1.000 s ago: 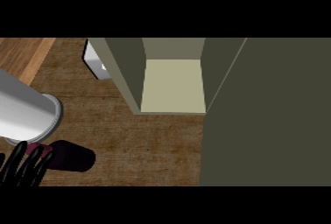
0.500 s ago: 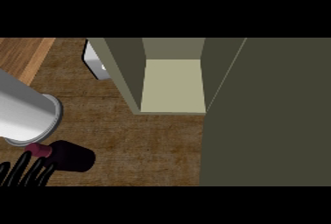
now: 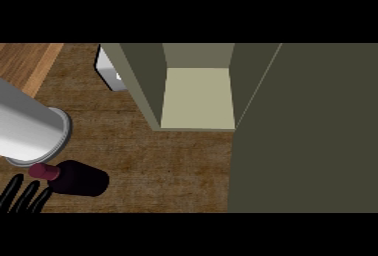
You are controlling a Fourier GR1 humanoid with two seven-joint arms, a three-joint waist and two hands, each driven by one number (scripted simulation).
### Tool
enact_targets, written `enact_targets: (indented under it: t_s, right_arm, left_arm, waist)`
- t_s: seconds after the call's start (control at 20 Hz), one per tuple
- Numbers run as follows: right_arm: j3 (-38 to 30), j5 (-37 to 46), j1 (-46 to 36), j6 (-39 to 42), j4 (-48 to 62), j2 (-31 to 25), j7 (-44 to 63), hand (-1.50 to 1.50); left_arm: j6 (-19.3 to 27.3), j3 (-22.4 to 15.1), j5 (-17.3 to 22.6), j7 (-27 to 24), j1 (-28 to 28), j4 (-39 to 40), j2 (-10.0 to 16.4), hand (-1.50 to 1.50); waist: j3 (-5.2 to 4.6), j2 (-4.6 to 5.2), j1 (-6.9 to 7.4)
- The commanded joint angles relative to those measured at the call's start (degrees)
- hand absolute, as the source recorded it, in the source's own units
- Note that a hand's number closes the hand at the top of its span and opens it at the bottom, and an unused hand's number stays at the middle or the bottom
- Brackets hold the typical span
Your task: Pick up the wine, place it into the cabinet and close the cabinet
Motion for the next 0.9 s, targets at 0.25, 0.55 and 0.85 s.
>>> enact_targets:
  t_s: [0.25, 0.55, 0.85]
  right_arm:
    - [1.35, 0.39, 0.39, -1.67, -8.01, -0.6, 5.27, -1.5]
    - [-1.66, -0.61, -2.31, -2.96, -7.03, -1.04, 5.87, -1.5]
    - [-0.08, 0.56, -5.52, -4.35, -6.83, -0.27, 8.64, -1.5]
  left_arm:
    - [1.07, 9.43, 11.77, 2.15, 0.26, -9.39, 2.65, -1.5]
    - [-0.15, 16.67, 16.57, 1.86, -0.8, -5.54, 4.19, -1.5]
    - [1.19, 22.03, 21.18, 4.61, -6.07, 1.35, 6.75, -1.5]
  waist:
    - [-0.03, -0.09, -0.29]
    - [-0.03, -0.11, 0.02]
    - [-0.05, 0.13, -0.32]
